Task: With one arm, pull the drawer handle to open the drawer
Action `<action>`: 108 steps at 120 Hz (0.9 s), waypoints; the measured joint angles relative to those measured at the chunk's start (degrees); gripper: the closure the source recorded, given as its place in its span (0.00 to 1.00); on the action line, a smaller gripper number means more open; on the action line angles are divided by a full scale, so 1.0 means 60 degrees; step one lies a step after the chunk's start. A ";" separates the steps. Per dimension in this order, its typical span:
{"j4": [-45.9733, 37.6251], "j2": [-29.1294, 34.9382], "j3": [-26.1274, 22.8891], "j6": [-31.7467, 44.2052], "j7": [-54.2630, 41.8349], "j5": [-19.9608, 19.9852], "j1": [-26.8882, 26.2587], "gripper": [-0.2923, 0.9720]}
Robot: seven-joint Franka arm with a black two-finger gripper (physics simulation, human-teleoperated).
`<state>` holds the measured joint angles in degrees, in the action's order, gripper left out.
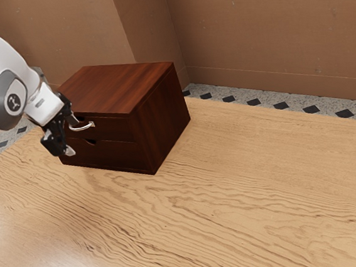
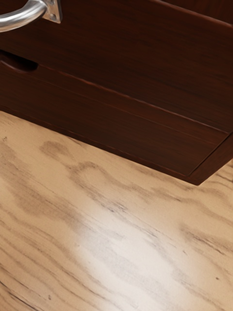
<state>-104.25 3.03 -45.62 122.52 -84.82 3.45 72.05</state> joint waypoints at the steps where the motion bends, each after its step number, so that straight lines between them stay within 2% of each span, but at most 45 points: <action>1: -0.0017 -0.0008 0.0000 0.0019 -0.0032 0.0000 0.0002 0.23; 26: -0.0518 0.0311 0.0136 0.0316 -0.0709 0.0036 0.0132 0.23; 77: -0.0476 0.0065 0.0240 0.1210 -0.1537 0.0064 0.0152 0.23; 108: -0.0455 -0.0482 0.0235 0.1647 -0.1813 0.0031 0.0011 0.23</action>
<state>-106.97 0.14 -44.21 132.41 -95.69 3.64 72.11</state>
